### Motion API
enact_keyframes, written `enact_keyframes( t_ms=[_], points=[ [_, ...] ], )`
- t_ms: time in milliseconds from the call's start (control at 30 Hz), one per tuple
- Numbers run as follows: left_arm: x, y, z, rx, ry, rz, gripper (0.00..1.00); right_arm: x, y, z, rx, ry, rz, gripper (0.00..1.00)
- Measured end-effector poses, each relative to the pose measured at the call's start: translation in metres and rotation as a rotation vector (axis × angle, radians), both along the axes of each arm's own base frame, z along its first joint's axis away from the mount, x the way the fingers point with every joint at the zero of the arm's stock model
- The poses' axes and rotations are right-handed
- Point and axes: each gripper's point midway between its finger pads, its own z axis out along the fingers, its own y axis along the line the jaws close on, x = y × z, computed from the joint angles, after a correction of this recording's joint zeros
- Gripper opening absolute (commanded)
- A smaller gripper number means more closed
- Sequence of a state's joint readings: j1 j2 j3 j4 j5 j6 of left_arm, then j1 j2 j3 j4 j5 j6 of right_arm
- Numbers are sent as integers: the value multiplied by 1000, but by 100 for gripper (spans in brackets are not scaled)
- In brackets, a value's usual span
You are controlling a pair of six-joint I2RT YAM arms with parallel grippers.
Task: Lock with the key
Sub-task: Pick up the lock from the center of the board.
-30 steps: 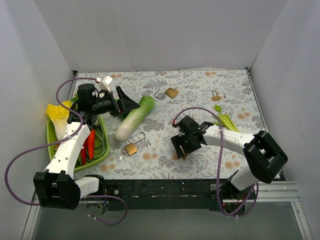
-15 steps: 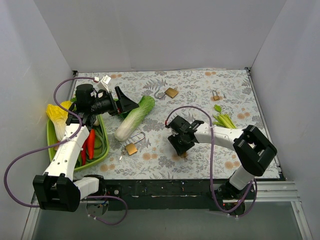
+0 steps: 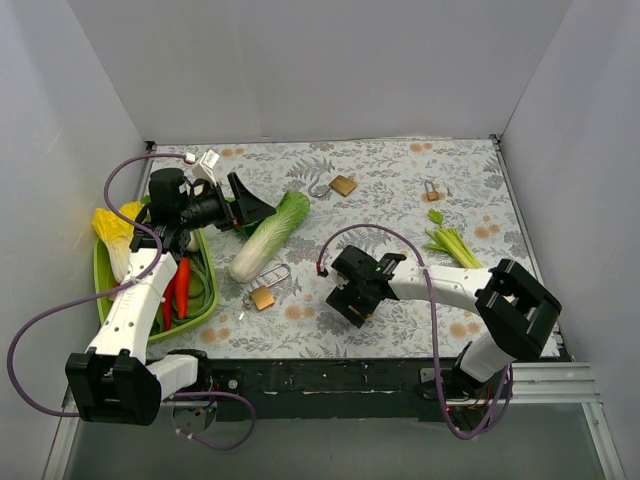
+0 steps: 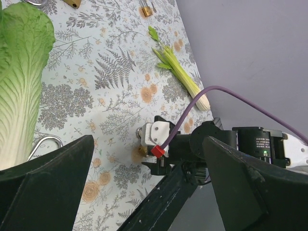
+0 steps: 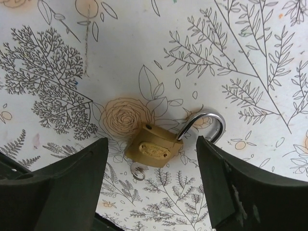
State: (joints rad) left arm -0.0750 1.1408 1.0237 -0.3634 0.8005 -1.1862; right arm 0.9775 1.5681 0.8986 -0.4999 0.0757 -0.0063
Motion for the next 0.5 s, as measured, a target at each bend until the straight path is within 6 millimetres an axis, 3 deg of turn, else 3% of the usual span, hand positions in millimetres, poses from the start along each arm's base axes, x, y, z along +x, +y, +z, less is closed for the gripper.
enact_keyframes(
  t_ms=[300, 467, 500],
  points=[
    [0, 0, 1, -4, 0, 3, 98, -7, -7, -3, -2, 14, 3, 71],
    [0, 0, 1, -4, -2, 4, 98, -8, -5, -5, 3, 25, 6, 54],
    [0, 0, 1, -4, -2, 4, 98, -8, -4, -5, 3, 28, 7, 45]
  ],
)
